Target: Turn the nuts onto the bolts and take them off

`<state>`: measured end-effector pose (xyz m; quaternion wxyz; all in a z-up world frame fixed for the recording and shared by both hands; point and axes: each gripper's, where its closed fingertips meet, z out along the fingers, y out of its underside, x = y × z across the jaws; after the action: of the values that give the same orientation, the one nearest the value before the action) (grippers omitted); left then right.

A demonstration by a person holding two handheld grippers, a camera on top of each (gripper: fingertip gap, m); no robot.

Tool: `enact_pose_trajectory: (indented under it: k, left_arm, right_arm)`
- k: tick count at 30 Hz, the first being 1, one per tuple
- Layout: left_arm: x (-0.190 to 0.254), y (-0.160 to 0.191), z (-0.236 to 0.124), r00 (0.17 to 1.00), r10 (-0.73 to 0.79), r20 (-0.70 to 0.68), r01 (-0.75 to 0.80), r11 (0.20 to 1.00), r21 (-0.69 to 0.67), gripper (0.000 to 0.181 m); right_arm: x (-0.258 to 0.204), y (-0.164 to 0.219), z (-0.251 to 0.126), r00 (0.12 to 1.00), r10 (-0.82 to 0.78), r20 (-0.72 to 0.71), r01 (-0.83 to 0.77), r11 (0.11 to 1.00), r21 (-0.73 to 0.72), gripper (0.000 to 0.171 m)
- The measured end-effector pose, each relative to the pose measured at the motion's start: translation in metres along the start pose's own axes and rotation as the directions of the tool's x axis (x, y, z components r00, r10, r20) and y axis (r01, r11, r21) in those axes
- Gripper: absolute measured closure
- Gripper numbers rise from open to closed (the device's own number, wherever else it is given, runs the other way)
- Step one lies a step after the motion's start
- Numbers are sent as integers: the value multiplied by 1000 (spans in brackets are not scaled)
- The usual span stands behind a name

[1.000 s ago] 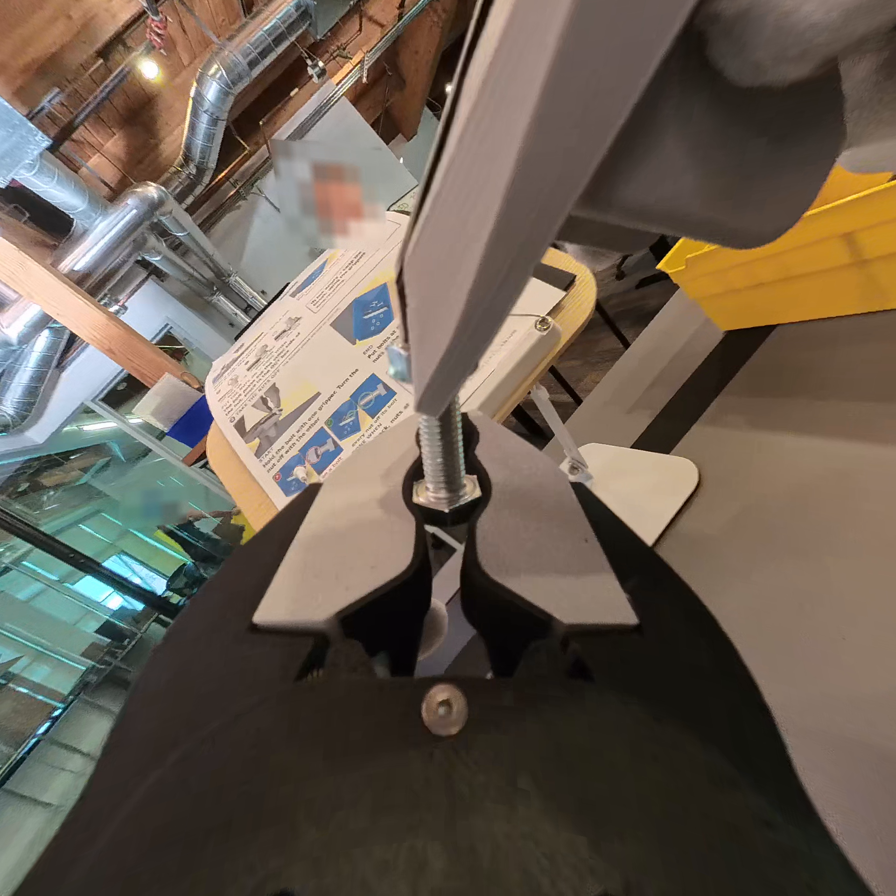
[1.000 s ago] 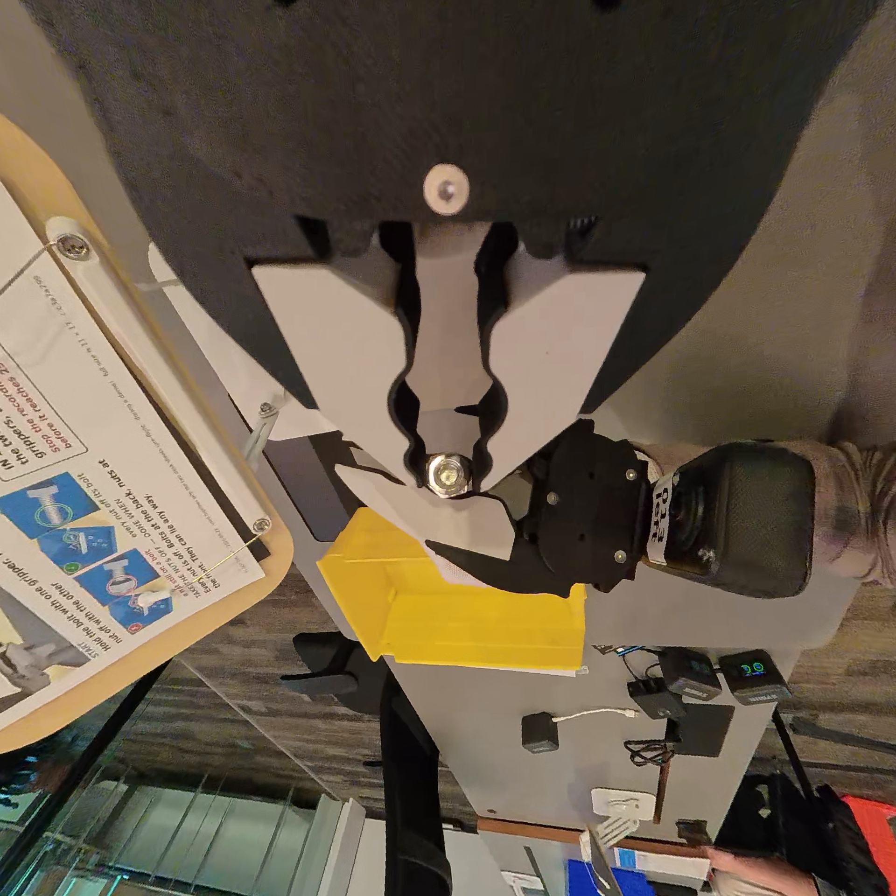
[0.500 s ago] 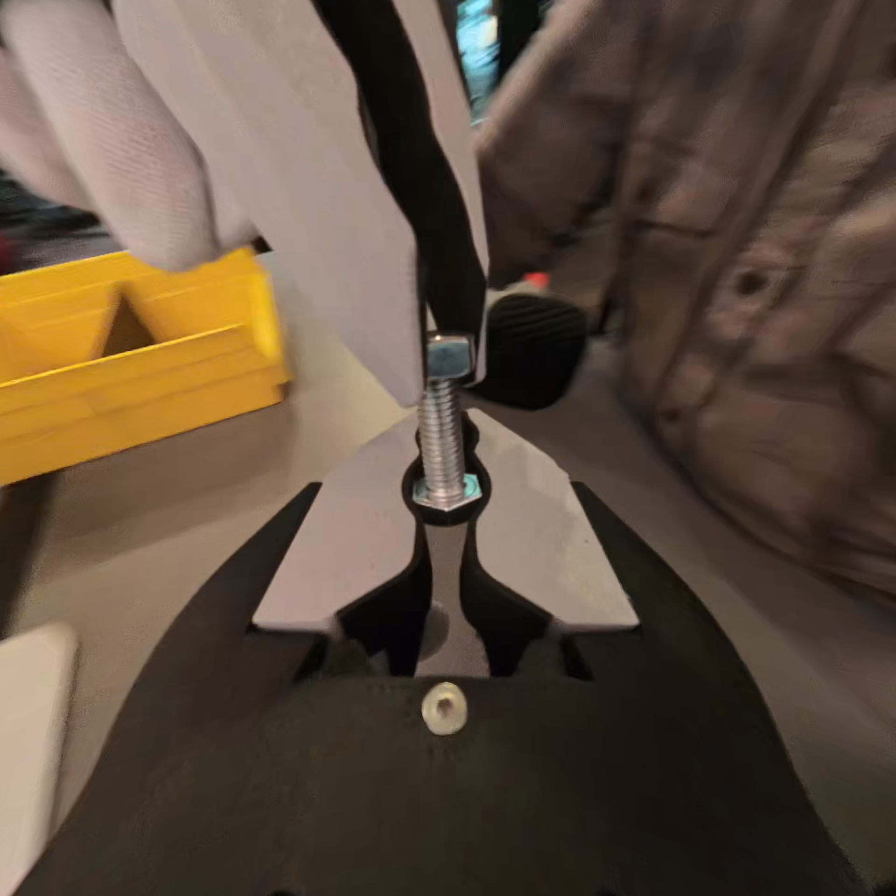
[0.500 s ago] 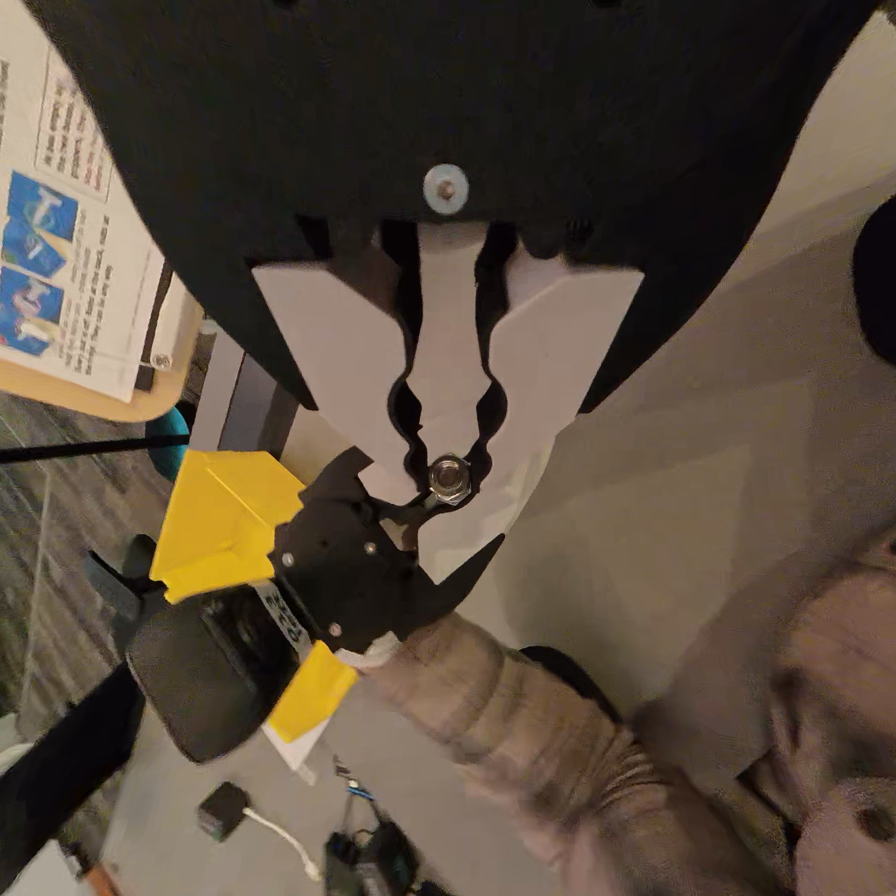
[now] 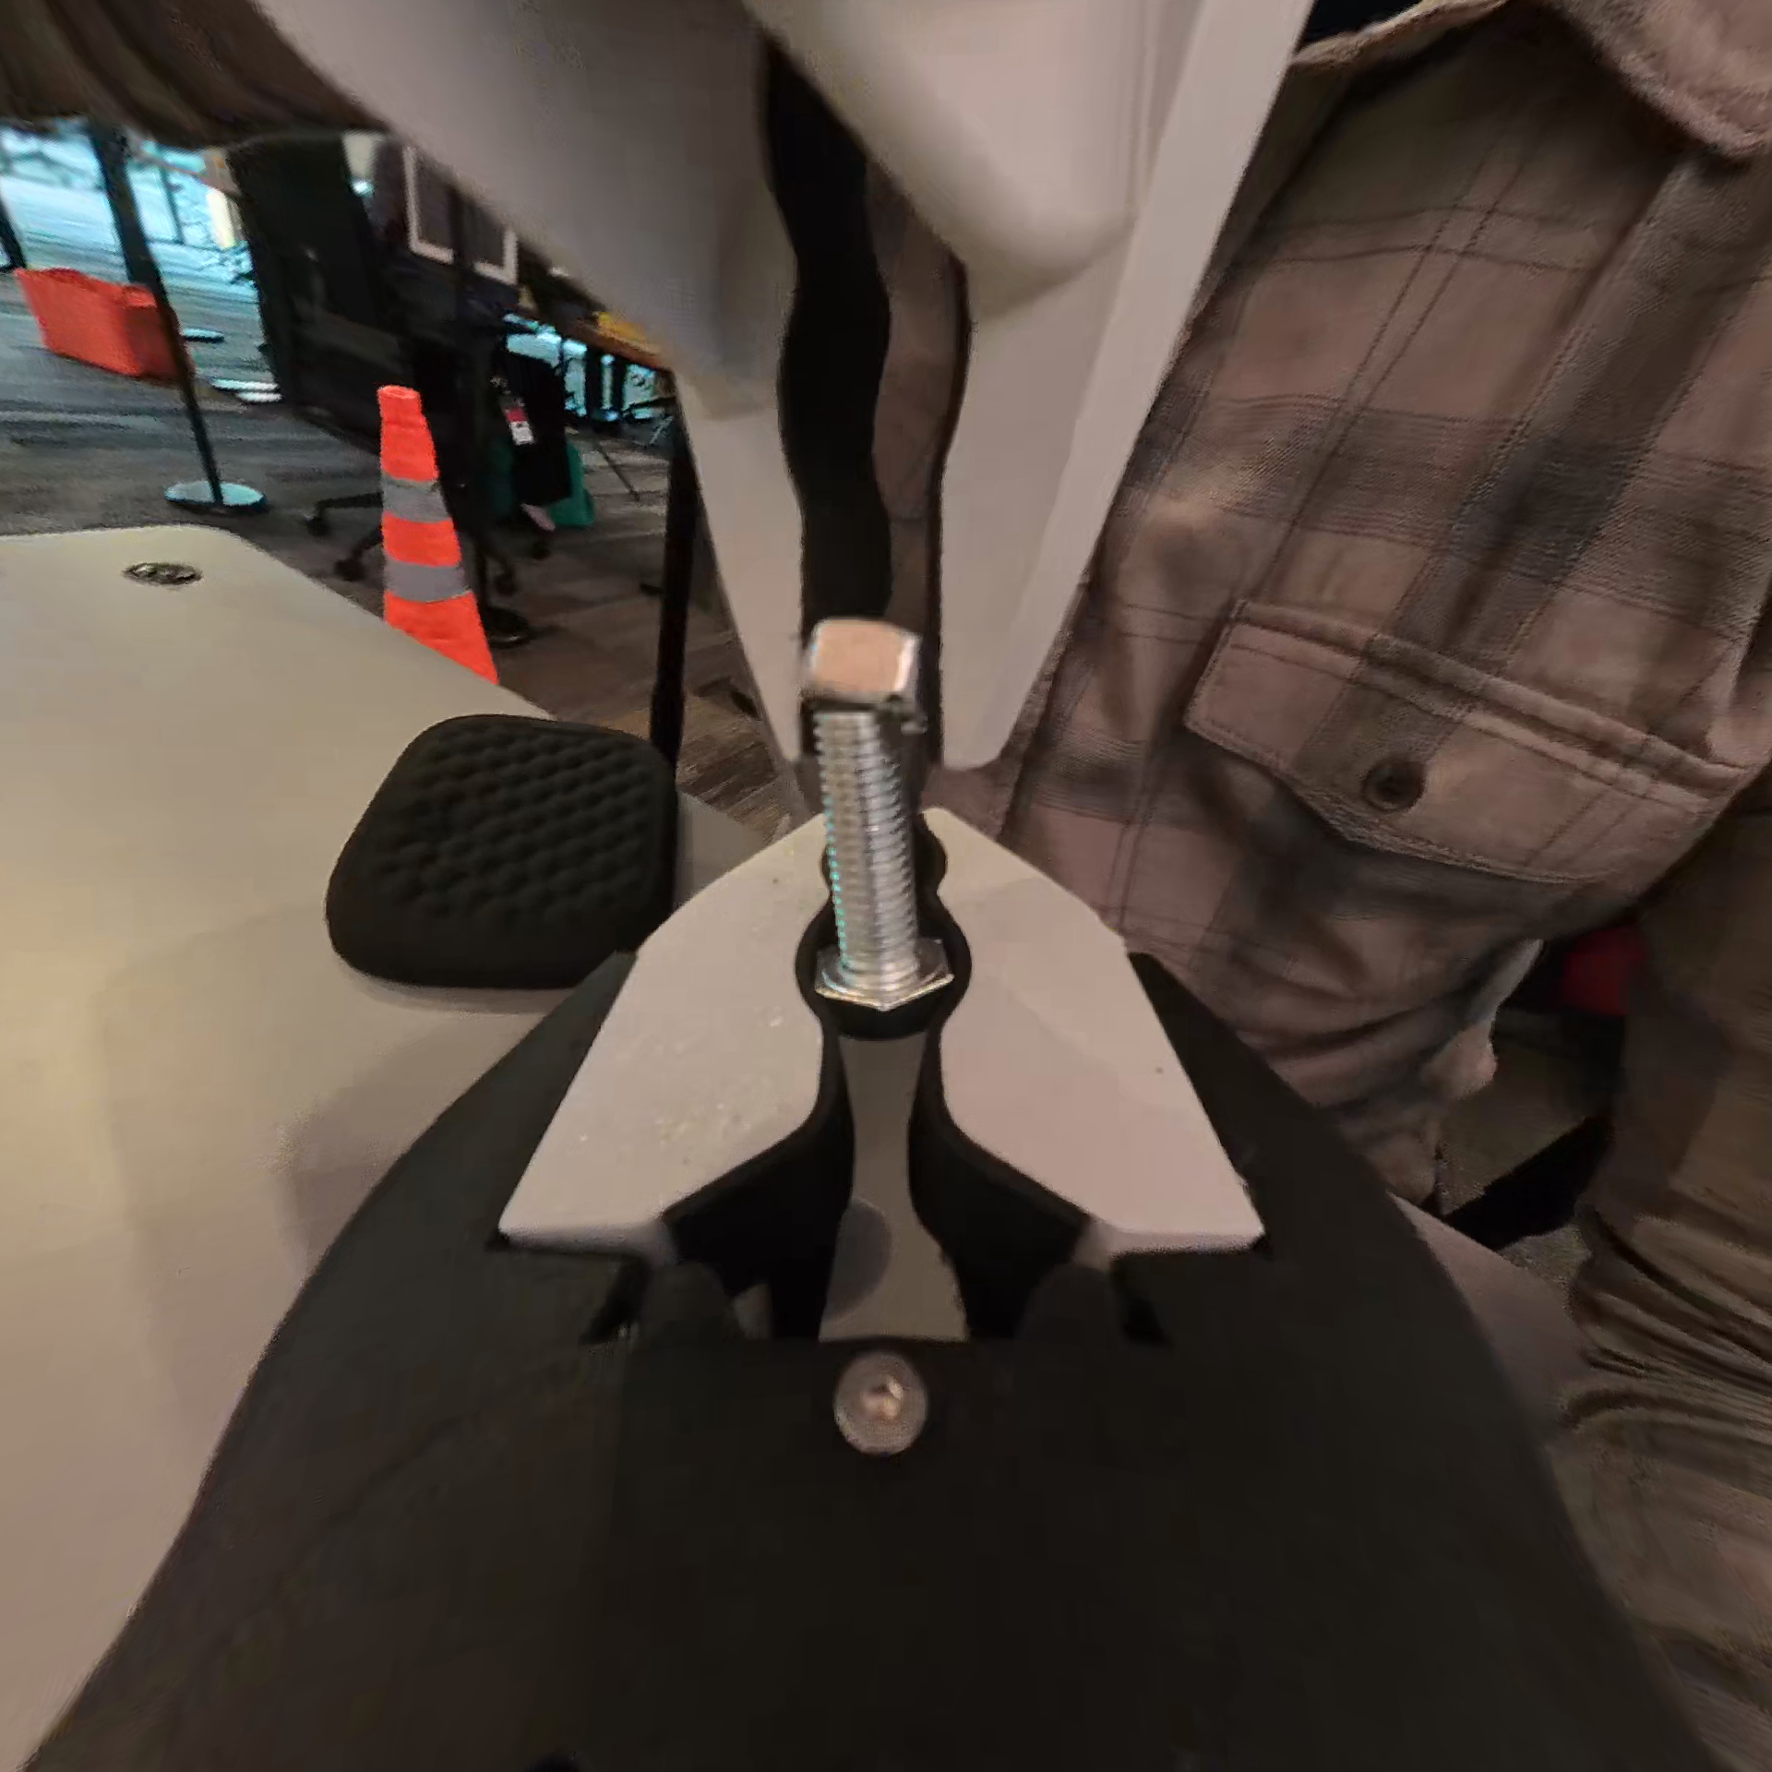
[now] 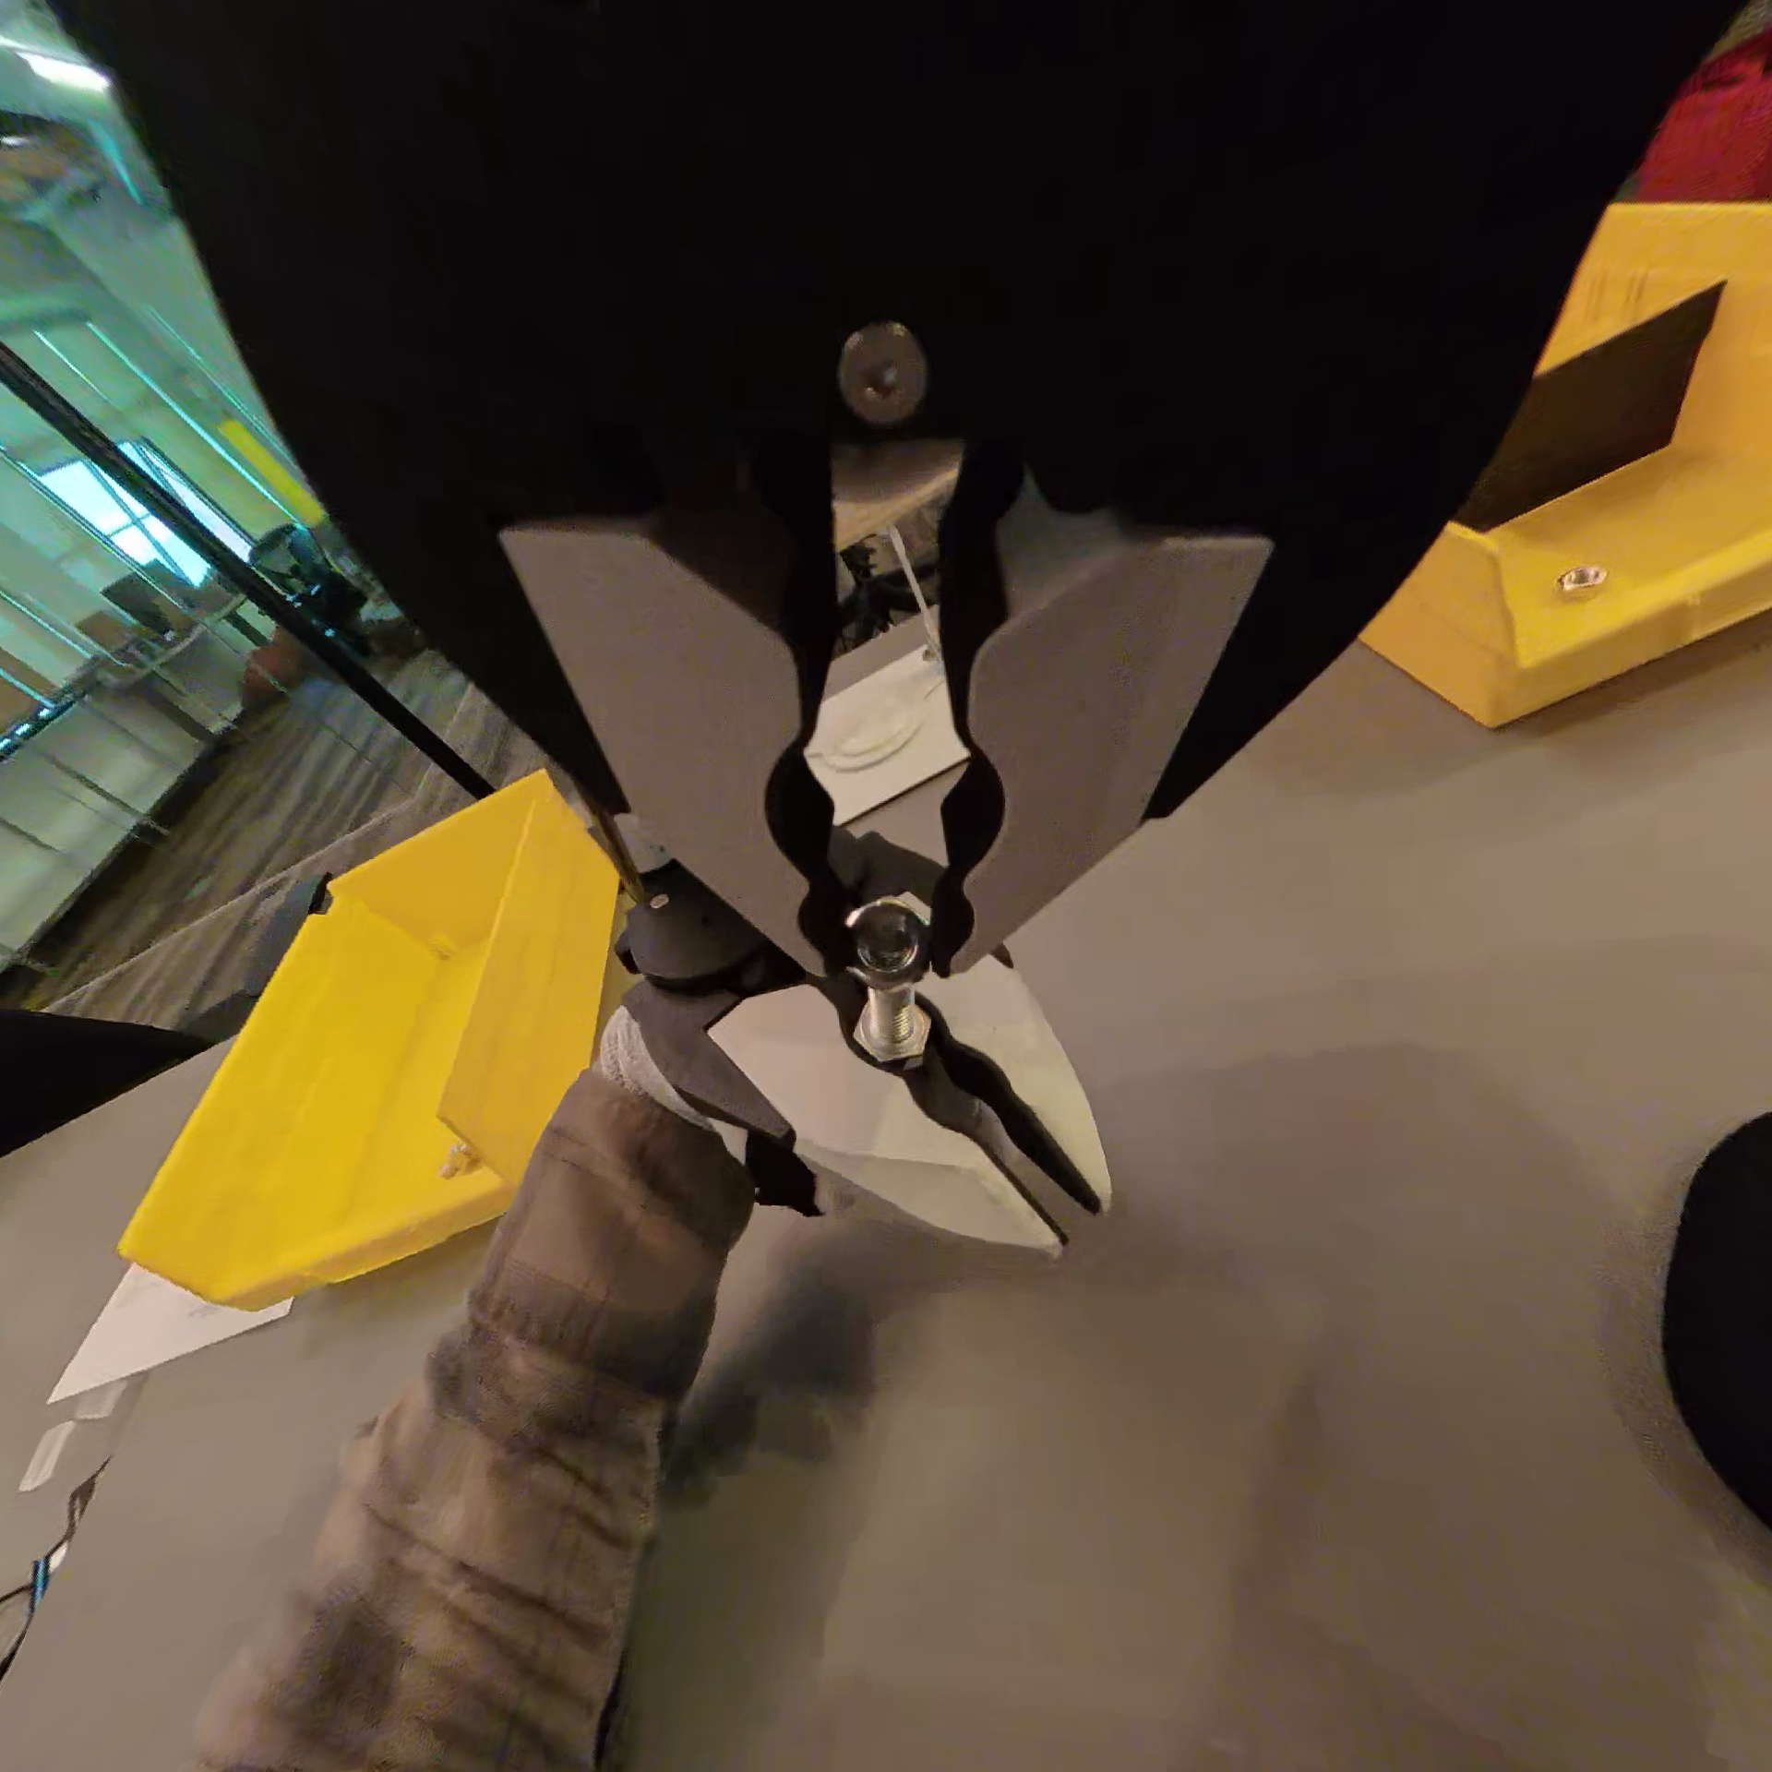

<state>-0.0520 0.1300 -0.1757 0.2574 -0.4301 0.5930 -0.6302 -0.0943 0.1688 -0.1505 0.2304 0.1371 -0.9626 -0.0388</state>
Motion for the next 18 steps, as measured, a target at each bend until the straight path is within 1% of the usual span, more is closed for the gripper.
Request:
enact_pose_trajectory:
  k: [2,4,6,8,10,12,13,14,15,16,18]
  left_arm:
    - [-9,4,-8,997,-2,77,4,1000,-24,172]
    - [-14,-4,-24,991,3,137,-7,999,34,172]
    - [-25,-13,-42,969,14,245,-36,995,88,172]
    - [-36,-19,-64,931,19,364,-67,991,119,172]
    - [-44,-23,-81,886,25,462,-93,988,124,171]
    - [-51,-29,-97,835,31,549,-125,983,134,171]
    - [-52,-31,-101,824,31,566,-134,981,142,172]
    - [-54,-33,-105,804,38,593,-150,979,140,171]
    - [-58,-34,-109,778,41,626,-158,978,133,171]
    - [-61,-34,-112,760,43,648,-160,980,122,171]
    - [-68,-33,-115,717,56,694,-173,980,99,172]
  right_arm:
    - [4,4,-6,998,60,-32,-60,998,12,154]
    - [15,16,-20,975,189,-116,-183,981,58,155]
    - [20,38,-38,922,330,-201,-322,944,76,155]
    - [16,73,-60,826,481,-295,-484,872,67,156]
    - [-3,119,-86,681,625,-382,-654,754,68,156]
    - [-43,166,-103,515,754,-408,-810,584,58,155]
    - [-67,190,-108,433,791,-432,-867,497,41,155]
    - [-95,209,-106,355,836,-418,-917,398,18,155]
    - [-124,221,-97,282,884,-372,-953,304,-1,155]
    - [-148,234,-87,220,908,-355,-973,232,-12,155]
    - [-196,244,-55,77,959,-273,-996,64,-58,155]
